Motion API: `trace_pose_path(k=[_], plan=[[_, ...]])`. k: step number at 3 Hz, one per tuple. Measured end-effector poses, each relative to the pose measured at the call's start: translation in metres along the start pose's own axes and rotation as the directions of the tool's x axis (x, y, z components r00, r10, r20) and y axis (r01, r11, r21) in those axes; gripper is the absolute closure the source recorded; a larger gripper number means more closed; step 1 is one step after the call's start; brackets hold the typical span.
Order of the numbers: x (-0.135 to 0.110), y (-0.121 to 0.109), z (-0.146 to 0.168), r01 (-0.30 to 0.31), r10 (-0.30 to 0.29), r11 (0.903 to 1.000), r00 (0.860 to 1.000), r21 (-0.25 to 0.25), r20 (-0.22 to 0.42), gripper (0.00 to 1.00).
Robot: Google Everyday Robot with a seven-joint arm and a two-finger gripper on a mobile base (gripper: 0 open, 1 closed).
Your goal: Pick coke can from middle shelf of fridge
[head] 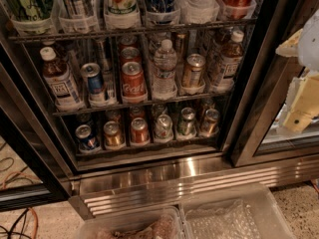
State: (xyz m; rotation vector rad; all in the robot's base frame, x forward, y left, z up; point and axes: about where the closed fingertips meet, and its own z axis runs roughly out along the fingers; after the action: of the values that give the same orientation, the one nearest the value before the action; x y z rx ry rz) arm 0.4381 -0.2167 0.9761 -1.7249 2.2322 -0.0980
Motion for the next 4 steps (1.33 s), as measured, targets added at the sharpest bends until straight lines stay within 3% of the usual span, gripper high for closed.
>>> trace_pose_path(k=[2,3,4], plan=[[0.000,0.001,0.003,-0.016,0.016,0.9999,1.000,0.004,0.016,0.00],[-0.007,0.008,0.026,-0.063,0.064,0.9979,0.994,-0.012,0.085,0.00],[-0.039,0.028,0.081,-0.144,0.163,0.9851,0.958,-0.094,0.235,0.00]])
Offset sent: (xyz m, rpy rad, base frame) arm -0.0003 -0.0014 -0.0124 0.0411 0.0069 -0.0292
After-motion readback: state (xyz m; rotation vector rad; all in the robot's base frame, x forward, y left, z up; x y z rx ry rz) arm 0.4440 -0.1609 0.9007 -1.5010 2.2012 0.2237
